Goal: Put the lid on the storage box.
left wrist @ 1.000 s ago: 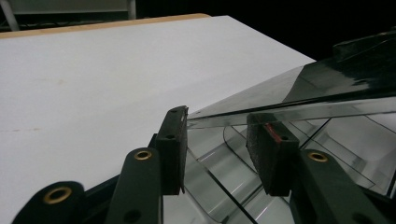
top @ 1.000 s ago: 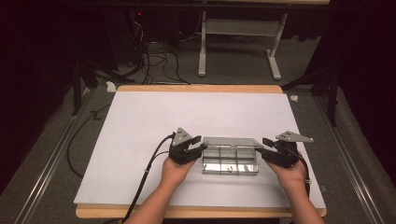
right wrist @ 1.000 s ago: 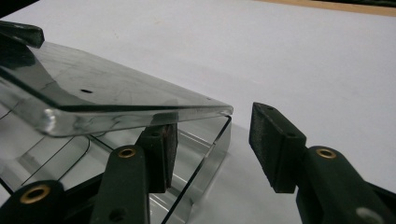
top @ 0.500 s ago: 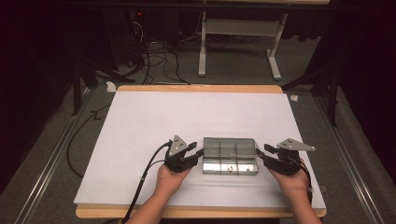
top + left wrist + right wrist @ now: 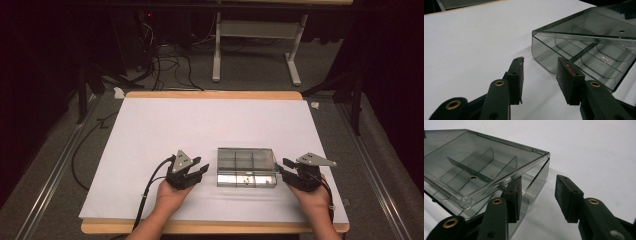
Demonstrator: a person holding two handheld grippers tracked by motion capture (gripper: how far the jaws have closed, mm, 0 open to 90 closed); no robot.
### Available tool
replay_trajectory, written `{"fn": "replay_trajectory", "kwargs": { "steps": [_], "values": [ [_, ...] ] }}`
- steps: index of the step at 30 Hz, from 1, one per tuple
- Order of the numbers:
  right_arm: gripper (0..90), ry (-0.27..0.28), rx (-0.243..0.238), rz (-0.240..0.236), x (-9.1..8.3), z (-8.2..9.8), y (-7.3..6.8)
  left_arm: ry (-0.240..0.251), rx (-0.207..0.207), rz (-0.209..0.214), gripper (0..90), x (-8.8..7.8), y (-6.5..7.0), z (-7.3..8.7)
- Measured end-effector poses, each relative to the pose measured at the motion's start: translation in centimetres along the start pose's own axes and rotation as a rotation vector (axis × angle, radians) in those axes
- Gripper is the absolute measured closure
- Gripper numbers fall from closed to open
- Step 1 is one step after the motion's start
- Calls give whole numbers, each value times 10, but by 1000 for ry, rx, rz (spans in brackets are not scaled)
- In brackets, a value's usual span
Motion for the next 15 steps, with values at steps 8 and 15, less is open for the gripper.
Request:
{"fn": "replay_trajectory", "kwargs": {
  "steps": [8,15],
  "values": [
    [580,0,14,3,2,4,1,-21,19,-35,569,-9,-15,13],
    [583,-10,16,9,3,8,2,-28,-23,-66,549,-8,-26,24]
  ]
}}
Point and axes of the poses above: each handheld gripper's, and its own axes: x roughly forward along the jaws, z roughly out of its underside, y roughly to its right, the point moved 6 cm from there along x, roughly forward along the jaws, and after that the axes turned 6 degrees about -z, right-handed, at the moved point
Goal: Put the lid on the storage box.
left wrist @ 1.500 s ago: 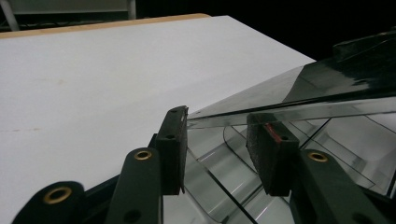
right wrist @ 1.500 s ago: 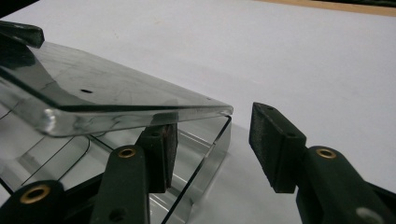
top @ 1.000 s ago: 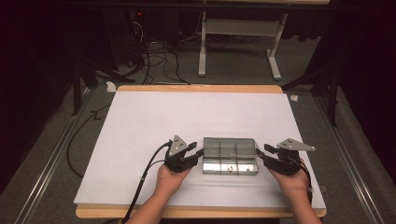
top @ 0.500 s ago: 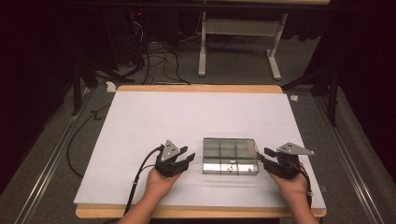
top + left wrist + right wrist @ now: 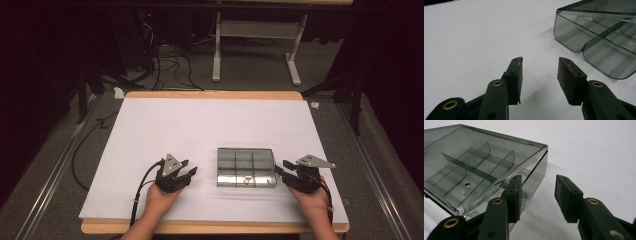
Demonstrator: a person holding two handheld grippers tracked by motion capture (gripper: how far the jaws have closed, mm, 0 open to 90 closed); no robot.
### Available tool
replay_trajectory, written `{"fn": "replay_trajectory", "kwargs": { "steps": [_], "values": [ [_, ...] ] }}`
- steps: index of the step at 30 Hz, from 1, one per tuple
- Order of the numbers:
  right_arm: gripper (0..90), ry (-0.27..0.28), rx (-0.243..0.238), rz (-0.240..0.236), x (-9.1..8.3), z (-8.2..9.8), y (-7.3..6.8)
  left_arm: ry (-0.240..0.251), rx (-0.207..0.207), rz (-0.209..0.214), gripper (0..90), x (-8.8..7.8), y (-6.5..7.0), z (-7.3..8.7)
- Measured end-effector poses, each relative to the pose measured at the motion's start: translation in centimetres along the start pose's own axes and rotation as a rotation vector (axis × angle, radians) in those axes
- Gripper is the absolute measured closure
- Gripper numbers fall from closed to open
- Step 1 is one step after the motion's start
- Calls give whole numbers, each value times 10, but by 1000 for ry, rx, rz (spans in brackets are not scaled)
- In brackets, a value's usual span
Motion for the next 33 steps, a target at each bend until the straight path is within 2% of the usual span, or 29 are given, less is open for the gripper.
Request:
{"fn": "replay_trajectory", "kwargs": {
  "steps": [3,16,19,28,31,33],
  "values": [
    [583,-4,2,1,1,2,1,4,-10,1,549,0,-1,0],
    [580,-17,6,-1,6,9,3,3,0,3,548,-1,1,2],
    [574,-9,21,-10,6,10,3,0,-2,4,549,0,1,2],
    [556,-7,18,-7,5,10,3,-8,5,10,537,-1,1,3],
    [544,-6,18,2,4,13,7,-17,-13,12,525,-1,-2,3],
    [533,-5,21,14,2,16,11,-30,-10,2,517,-1,-7,4]
  ]
}}
Point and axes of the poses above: each handheld gripper's, and its own axes: x roughly forward along the jaws, z roughly out of its underside, y roughly to its right, the point moved 6 cm from there along x, roughly forward along the jaws, and after that the axes turned 6 degrees about -z, right-handed, at the moved point
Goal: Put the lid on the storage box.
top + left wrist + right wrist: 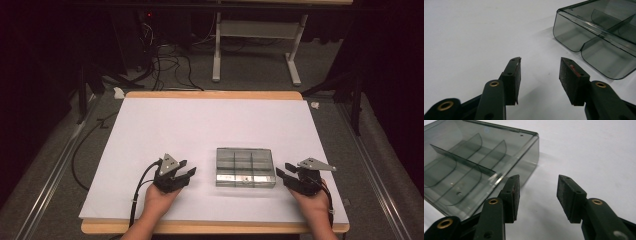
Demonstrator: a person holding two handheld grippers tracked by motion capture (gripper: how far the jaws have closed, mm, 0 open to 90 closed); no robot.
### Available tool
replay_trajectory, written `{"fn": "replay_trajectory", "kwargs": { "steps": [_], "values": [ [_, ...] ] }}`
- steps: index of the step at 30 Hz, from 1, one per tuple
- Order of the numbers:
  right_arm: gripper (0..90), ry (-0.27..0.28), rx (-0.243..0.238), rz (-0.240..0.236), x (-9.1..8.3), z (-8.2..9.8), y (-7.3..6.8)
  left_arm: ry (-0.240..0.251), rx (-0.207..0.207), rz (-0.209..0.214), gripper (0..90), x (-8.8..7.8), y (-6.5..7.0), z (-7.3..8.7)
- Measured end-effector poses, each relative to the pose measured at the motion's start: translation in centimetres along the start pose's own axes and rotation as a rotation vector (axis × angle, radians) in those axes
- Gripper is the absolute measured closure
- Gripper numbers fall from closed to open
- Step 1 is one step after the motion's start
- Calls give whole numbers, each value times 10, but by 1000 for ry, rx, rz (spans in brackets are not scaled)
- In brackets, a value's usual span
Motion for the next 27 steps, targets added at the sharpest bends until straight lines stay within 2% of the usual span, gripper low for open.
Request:
{"fn": "replay_trajectory", "kwargs": {
  "steps": [3,7,8,11,13,14,15,16,19,20,23,27],
  "values": [
    [519,3,-2,20,-2,4,5,-17,9,-25,502,-2,-10,2],
    [494,0,-17,62,-7,9,12,-59,34,-72,468,-8,-30,7],
    [492,2,-36,72,-8,10,14,-72,43,-83,461,-13,-39,10],
    [471,40,-6,60,-14,11,18,-99,67,-147,443,-29,-66,22],
    [459,58,13,60,-16,12,19,-105,92,-224,428,-42,-84,33],
    [454,61,8,65,-16,12,18,-100,62,-232,422,-49,-90,37],
    [453,62,3,72,-16,12,18,-73,14,-211,412,-55,-95,37],
    [448,58,-9,81,-16,12,17,-49,-25,-207,407,-61,-99,35],
    [442,52,-24,101,-15,12,16,-19,-68,-212,372,-66,-105,33],
    [439,52,-18,100,-15,12,16,-28,-70,-208,366,-65,-105,34],
    [434,60,-5,101,-16,12,18,-72,-32,-215,342,-60,-104,39],
    [432,57,-7,108,-16,13,18,-87,-3,-226,297,-55,-102,39]
  ]
}}
Point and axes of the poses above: each handheld gripper's, and its own axes: x roughly forward along the jaws, z roughly out of its underside, y roughly to its right, the point moved 6 cm from there along x, roughly forward along the jaws, and after that the axes turned 6 degrees about -z, right-handed, at the moved point
